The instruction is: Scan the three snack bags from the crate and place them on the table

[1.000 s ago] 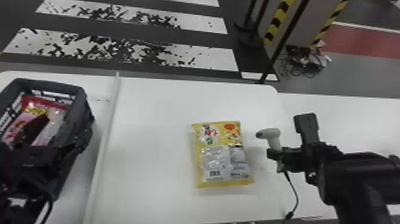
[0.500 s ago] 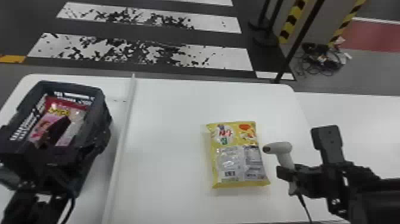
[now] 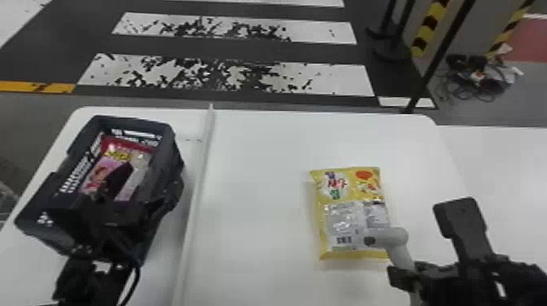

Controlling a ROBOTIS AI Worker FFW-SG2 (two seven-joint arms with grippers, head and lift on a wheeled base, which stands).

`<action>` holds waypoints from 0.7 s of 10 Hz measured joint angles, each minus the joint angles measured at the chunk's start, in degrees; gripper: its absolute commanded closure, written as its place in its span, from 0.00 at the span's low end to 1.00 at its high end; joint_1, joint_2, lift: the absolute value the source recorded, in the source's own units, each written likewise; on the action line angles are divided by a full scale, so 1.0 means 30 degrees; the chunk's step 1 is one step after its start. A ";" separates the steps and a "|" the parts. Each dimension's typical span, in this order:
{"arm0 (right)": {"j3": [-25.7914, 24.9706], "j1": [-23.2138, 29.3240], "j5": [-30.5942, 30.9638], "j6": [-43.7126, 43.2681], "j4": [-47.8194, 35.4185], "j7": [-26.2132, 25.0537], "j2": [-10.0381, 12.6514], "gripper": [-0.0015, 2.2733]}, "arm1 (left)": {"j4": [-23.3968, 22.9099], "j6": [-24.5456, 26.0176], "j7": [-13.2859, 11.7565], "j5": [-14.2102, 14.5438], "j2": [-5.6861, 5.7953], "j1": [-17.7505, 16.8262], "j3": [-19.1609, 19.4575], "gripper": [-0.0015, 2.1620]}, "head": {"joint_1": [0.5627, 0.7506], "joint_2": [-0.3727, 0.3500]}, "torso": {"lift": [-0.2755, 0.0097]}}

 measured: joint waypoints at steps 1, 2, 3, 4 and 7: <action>0.0811 0.0035 0.0221 0.0170 -0.0170 -0.0160 -0.0005 0.99 | 0.0017 -0.0001 0.0000 0.0003 -0.0012 0.0013 0.0000 0.03 | 0.70 0.53 | 0.75; 0.1493 0.0024 0.0383 0.0202 -0.0199 -0.0392 -0.0006 0.99 | 0.0021 -0.0003 0.0000 0.0003 -0.0025 0.0019 0.0000 0.03 | 0.70 0.57 | 0.75; 0.2228 -0.0062 0.0575 0.0207 -0.0208 -0.0635 0.0001 0.99 | 0.0024 -0.0009 0.0000 -0.0007 -0.0033 0.0035 0.0000 0.03 | 0.70 0.60 | 0.75; 0.2929 -0.0192 0.0854 0.0210 -0.0219 -0.0921 0.0010 0.99 | 0.0044 -0.0009 0.0000 -0.0011 -0.0034 0.0045 0.0000 0.03 | 0.70 0.61 | 0.75; 0.4026 -0.0818 0.1326 0.0211 0.0115 -0.1290 0.0015 0.99 | 0.0104 -0.0055 0.0000 -0.0018 -0.0035 0.0046 -0.0001 0.03 | 0.70 0.65 | 0.75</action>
